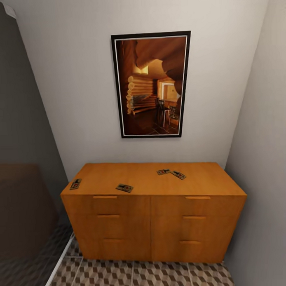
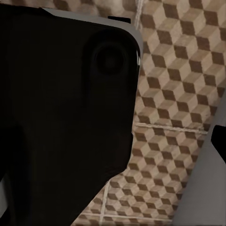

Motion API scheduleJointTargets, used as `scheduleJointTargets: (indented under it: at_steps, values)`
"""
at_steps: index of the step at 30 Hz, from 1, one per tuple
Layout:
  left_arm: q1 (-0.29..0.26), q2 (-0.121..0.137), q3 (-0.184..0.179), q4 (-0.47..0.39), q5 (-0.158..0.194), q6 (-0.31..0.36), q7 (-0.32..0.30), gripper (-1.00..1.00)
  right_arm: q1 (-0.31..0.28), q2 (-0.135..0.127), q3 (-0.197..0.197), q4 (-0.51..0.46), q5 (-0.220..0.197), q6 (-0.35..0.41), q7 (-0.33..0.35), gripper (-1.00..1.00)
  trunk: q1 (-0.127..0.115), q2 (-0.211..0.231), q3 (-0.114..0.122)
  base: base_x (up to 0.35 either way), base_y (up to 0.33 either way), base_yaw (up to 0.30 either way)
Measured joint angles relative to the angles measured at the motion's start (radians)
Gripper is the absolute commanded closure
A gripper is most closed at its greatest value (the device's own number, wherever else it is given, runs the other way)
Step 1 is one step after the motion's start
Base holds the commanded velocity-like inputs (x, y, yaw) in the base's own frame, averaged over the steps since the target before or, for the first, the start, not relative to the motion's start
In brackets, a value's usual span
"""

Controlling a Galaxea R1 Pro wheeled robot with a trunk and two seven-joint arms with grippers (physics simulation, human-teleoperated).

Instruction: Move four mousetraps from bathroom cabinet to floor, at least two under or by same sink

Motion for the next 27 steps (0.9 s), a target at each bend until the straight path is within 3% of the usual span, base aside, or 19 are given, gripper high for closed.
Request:
scheduleJointTargets:
  at_steps: [20, 27]
  values:
    - [0.0, 0.001, -0.001, 0.0, -0.002, -0.004, -0.002, -1.0, 0.0, 0.001, 0.0, 0.0, 0.001, -0.004, -0.001, -1.0, 0.0, 0.0, 0.0, -0.026, 0.0, -0.002]
    - [0.0, 0.001, -0.001, 0.0, -0.002, -0.004, -0.002, -1.0, 0.0, 0.003, 0.0, 0.0, 0.0, -0.003, -0.001, -1.0, 0.0, 0.0, 0.0, -0.001, 0.0, -0.128]
